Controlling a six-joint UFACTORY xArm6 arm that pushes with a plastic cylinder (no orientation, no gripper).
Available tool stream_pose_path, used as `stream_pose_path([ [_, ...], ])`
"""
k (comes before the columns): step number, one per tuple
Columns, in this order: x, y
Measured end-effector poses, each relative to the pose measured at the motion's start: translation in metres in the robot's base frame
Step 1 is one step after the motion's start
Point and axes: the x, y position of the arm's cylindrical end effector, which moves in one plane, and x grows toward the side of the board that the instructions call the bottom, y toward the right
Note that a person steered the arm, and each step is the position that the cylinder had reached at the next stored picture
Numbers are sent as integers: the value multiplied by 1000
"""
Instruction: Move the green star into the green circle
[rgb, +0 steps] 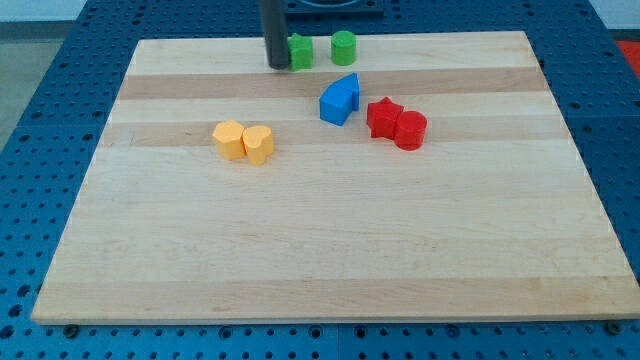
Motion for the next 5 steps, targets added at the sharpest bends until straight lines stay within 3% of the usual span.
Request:
stream_pose_path([
  [5, -2, 14],
])
